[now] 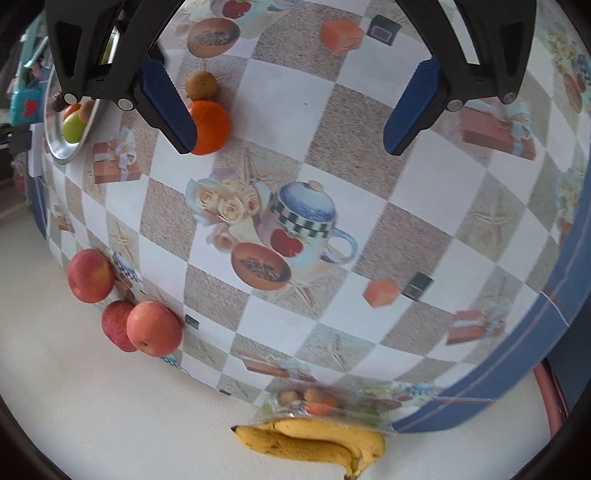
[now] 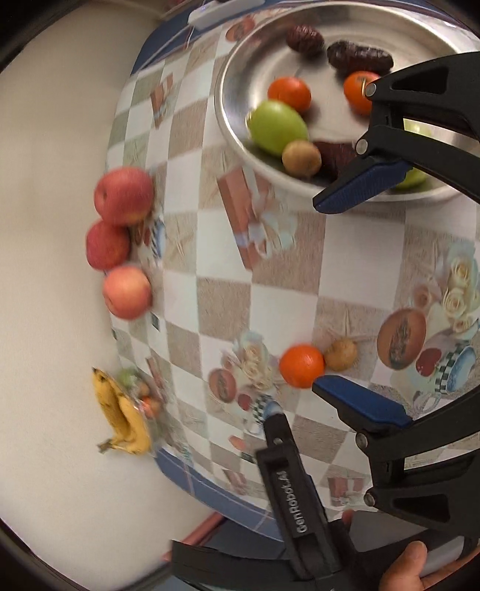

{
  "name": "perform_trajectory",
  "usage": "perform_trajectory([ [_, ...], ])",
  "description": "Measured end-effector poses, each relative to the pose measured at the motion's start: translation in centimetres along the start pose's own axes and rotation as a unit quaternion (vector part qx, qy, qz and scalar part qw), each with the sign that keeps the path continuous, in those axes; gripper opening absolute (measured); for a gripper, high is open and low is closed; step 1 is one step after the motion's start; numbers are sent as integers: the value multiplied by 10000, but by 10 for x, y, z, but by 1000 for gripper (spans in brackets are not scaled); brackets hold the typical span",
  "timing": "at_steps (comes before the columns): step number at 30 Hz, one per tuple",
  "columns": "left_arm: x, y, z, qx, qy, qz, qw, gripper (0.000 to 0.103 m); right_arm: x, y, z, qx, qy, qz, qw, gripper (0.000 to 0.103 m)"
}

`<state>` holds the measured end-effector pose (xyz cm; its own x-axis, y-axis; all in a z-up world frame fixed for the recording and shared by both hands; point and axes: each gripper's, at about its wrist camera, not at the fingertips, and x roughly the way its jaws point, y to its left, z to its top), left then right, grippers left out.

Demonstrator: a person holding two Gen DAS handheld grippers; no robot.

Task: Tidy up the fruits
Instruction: 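Move both grippers back toward the last orange and small brown fruit, then grasp the orange with the left gripper while the right gripper grasps the small brown fruit, then carry orange and small fruit over the plate and open both grippers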

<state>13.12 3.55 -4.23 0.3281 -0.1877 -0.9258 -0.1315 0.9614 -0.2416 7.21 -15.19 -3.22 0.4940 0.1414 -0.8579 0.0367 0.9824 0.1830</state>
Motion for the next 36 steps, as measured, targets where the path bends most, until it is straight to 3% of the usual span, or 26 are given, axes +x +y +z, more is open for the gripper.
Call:
perform_trajectory([
  [7, 12, -16, 0, 271, 233, -437, 9984, 98, 33, 21, -8, -258, 418, 107, 9987, 83],
  [10, 21, -27, -2, 482, 430, -554, 9964, 91, 43, 25, -11, -332, 543, 45, 9980, 69],
  [13, 27, -33, -4, 593, 511, -564, 9953, 85, 46, 28, -12, -403, 551, 0, 9977, 67],
  [15, 28, -34, -5, 602, 547, -705, 9942, 74, 47, 29, -12, -427, 536, 28, 9976, 59],
  [17, 29, -36, -5, 572, 612, -918, 9923, 62, 47, 29, -11, -432, 524, 81, 9977, 42],
  [20, 33, -41, -5, 537, 748, -1171, 9888, 47, 45, 26, -10, -266, 565, 302, 9976, 27],
  [21, 34, -41, -6, 513, 792, -1238, 9878, 42, 46, 25, -10, -222, 585, 378, 9973, 27],
  [26, 35, -40, -8, 398, 749, -1298, 9879, 40, 42, 20, -9, -115, 570, 399, 9975, 27],
  [33, 23, -26, -6, 296, 466, -861, 9948, 39, 34, 7, -8, -17, 505, 106, 9987, 27],
  [36, 17, -22, -4, 197, 379, -871, 9953, 39, 26, 2, -8, 32, 425, 67, 9991, 27],
])
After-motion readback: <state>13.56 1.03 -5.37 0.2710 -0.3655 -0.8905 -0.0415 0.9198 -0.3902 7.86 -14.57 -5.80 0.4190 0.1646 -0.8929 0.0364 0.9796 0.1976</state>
